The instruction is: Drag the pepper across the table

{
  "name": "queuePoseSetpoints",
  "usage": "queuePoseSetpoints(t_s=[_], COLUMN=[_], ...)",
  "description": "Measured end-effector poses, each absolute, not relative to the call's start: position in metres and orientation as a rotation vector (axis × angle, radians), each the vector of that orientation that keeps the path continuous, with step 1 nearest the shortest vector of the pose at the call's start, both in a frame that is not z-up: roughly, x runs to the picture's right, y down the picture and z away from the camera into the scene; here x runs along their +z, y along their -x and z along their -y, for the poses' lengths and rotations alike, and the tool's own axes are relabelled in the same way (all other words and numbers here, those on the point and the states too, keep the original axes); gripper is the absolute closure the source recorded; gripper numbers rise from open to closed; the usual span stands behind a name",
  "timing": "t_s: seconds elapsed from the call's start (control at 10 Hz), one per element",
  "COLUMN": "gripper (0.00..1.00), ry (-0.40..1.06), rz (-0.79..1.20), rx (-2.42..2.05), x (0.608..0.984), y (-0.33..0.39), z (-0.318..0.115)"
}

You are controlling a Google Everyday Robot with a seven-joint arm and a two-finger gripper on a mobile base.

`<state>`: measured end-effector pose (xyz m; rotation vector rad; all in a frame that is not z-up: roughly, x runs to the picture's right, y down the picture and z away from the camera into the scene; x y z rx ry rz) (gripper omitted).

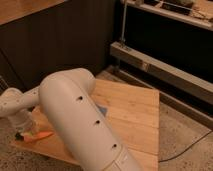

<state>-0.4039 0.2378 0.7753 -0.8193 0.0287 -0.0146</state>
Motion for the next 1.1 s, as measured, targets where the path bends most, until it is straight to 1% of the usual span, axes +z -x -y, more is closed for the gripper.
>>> queuePoseSetpoints(t_s=[0.8,0.9,1.1], gripper=[0.57,0.59,0.75], ry=[0.839,0.844,0.854], rz=[0.004,0.011,0.018], rx=[-0.045,-0.051,-0.064], x=[0.77,0.77,0.769], y=[0.415,0.417,0.418], z=[-0.242,-0.244,-0.247])
